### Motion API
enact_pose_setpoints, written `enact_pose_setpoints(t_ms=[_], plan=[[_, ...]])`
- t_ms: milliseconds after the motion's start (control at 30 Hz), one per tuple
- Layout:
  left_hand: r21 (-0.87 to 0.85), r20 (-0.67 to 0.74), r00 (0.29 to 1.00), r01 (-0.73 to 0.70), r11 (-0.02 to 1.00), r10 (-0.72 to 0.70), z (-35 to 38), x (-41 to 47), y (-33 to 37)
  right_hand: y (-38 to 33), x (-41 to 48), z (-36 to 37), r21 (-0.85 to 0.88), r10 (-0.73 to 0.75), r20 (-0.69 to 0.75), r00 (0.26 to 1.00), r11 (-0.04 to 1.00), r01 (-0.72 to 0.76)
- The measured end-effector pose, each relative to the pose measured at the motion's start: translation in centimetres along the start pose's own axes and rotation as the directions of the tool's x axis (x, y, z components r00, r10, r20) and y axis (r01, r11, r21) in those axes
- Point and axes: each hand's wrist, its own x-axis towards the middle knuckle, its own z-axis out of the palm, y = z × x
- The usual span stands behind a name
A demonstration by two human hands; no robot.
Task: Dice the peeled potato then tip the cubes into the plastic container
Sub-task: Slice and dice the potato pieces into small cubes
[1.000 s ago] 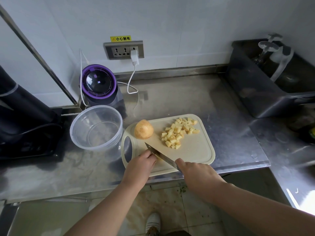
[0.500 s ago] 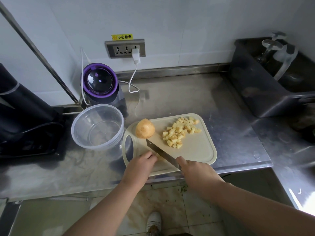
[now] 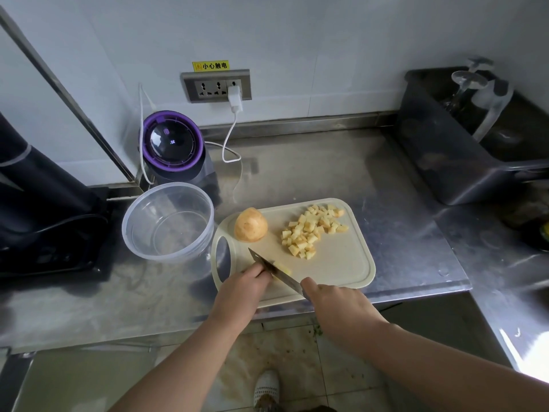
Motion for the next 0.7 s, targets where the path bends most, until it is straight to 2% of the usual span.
enact_pose_setpoints(t_ms=[167, 367, 533, 700], plan=[[-0.006, -0.014, 1.0, 0.0, 1.0, 0.0, -0.4, 0.0, 0.2, -0.4, 0.4, 0.5, -0.042, 0.001, 0.02, 1.0, 0.999, -0.001], [-0.078, 0.012, 1.0, 0.018, 0.997, -0.017, -0.5, 0.0, 0.3, 0.0, 0.9, 0.8, 0.018, 0.028, 0.053, 0.998, 0.999, -0.029], [-0.205, 0.02, 0.991, 0.135, 0.969, -0.133, -1.4, 0.0, 0.8, 1.1, 0.2, 0.4, 0.101, 0.049, -0.023, 0.999, 0.994, -0.046], [-0.251, 0.03, 0.956, 0.29, 0.924, -0.292, -1.6, 0.5, 1.3, 2.3, -0.4, -0.5, 0.075, 0.055, -0.101, 0.993, 0.996, -0.048]])
